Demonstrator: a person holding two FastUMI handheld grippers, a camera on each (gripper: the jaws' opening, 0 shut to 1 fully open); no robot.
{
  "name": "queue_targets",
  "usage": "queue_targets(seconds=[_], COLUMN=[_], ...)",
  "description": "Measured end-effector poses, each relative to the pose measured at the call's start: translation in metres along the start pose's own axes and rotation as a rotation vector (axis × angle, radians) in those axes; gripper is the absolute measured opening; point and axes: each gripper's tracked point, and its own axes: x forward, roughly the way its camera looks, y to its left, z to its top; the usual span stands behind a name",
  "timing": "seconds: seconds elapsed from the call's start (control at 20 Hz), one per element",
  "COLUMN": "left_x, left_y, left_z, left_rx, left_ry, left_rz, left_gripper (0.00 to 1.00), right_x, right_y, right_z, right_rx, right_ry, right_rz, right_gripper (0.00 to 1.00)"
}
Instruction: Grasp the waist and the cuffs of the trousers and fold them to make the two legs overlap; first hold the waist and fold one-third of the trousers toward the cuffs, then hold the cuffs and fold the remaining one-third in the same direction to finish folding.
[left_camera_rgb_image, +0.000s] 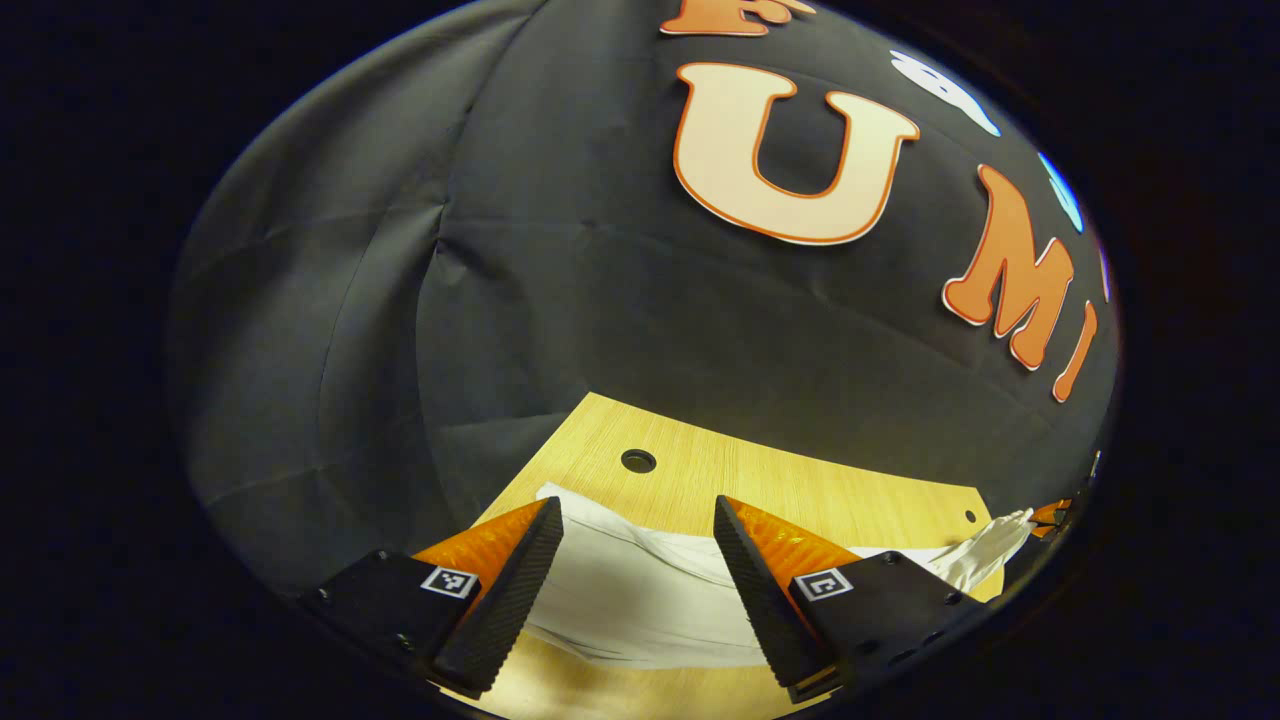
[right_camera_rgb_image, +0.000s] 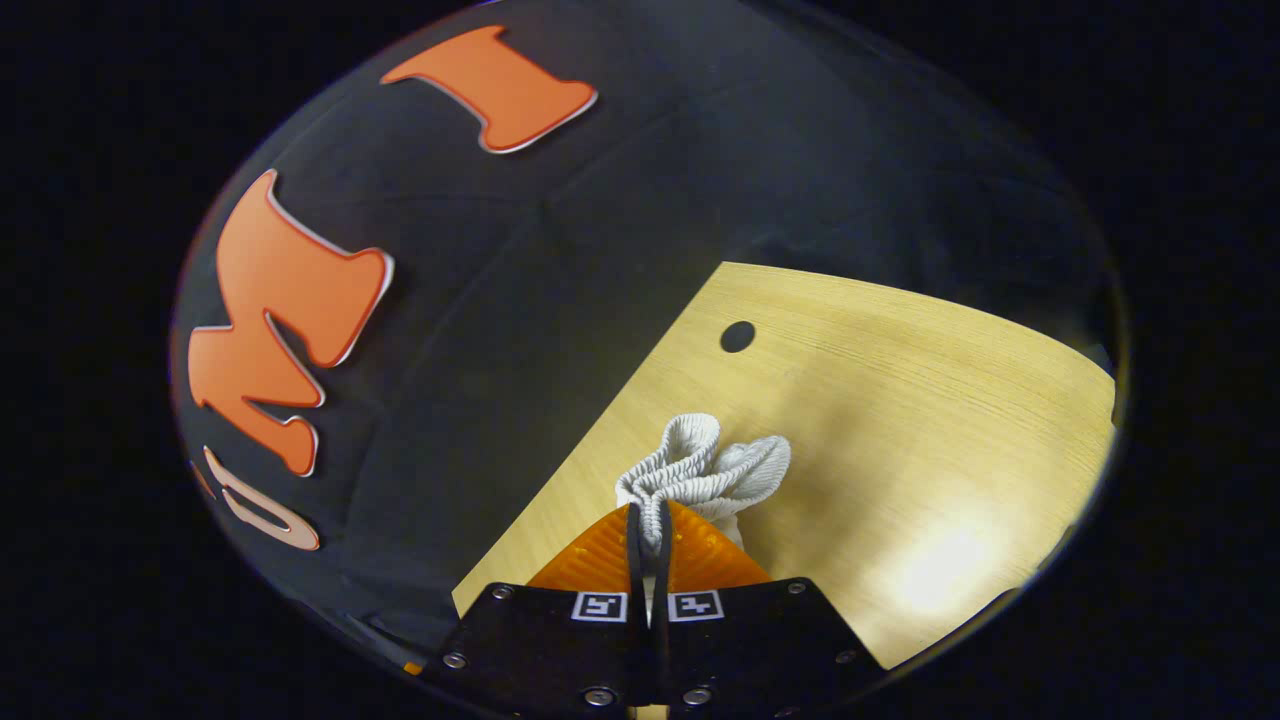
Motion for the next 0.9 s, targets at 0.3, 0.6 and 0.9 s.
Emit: queue_targets(seconds=[0.3,0.6,0.9], left_x=[-0.003,-0.009,-0.02], left_y=[-0.003,0.0,0.016], left_z=[-0.003,0.008,0.02], left_rx=[-0.014,0.007,-0.041], left_ry=[0.005,-0.005,-0.002], left_rz=[-0.039,-0.024,0.016], left_gripper=[0.96,0.99,0.99], right_x=[-0.005,0.002,0.02], right_y=[0.119,0.19,0.202], right_z=[-0.084,-0.181,-0.25], right_rx=[-0.123,-0.211,-0.284], right_ry=[0.032,0.122,0.223], right_rz=[0.063,0.112,0.099], right_gripper=[0.01,0.0,0.0])
